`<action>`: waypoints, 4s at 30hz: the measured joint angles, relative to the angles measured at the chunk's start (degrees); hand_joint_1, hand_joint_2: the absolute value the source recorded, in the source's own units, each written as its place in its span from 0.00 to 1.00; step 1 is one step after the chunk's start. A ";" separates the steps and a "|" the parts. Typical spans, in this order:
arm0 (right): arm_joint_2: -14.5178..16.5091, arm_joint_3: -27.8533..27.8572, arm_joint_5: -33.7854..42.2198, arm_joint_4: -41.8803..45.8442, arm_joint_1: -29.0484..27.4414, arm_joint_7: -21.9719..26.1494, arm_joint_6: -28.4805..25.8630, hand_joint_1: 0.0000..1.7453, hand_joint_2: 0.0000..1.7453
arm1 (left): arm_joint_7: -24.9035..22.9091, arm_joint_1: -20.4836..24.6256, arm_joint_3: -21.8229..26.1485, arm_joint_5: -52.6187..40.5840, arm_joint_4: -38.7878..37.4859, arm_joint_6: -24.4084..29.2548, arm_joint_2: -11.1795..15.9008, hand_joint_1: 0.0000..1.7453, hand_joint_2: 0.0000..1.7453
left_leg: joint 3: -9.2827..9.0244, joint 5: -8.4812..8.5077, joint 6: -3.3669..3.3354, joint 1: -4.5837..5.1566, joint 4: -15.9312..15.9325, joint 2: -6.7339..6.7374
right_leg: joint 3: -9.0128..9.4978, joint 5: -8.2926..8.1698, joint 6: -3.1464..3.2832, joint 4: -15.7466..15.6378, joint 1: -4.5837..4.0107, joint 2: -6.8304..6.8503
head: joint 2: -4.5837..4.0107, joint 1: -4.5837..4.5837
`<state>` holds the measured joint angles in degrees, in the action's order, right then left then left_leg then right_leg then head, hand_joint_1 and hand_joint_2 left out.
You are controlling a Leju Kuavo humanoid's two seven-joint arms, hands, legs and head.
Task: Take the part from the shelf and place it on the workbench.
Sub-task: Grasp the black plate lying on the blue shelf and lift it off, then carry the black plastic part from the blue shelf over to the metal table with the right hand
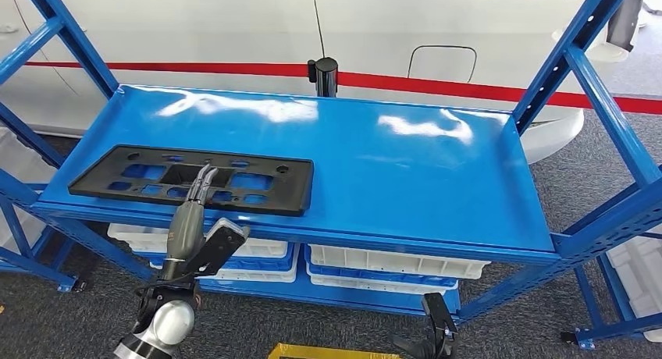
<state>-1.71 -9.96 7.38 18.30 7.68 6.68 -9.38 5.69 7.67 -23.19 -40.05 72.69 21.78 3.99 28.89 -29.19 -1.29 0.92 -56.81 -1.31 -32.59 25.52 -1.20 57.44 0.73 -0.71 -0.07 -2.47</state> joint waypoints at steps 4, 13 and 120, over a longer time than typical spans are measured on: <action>-0.15 0.10 -0.64 0.28 -0.02 -0.46 0.20 0.00 1.00 | -2.65 2.24 2.19 -1.35 -4.07 0.18 0.64 0.00 1.00 | 0.00 0.02 0.01 0.00 0.00 0.00 | 0.00 0.00 0.00 0.00 0.00 0.00 | 0.00 0.00; -0.13 0.44 -2.30 0.96 0.05 -1.08 0.65 0.00 1.00 | -0.02 10.28 6.26 -5.31 -17.19 6.27 1.32 0.00 1.00 | -0.04 0.04 0.01 -0.01 0.00 0.00 | 0.05 0.00 0.01 0.03 0.00 0.00 | 0.00 0.01; 2.78 -1.01 -5.92 1.41 4.50 -4.15 1.48 0.00 1.00 | 34.33 17.29 28.41 -18.40 13.84 18.31 -8.06 1.00 1.00 | 4.36 3.45 -0.91 -1.60 -1.46 0.83 | -9.06 2.64 -0.67 9.82 0.30 0.65 | 0.00 0.48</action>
<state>1.07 -10.97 1.46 19.71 12.18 2.54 -7.91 40.02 24.97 5.22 -58.46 86.53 40.09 -4.07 33.24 -25.74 -2.20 -0.68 -58.27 -0.48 -41.65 28.16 -1.86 67.25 1.03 -0.06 -0.07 -1.99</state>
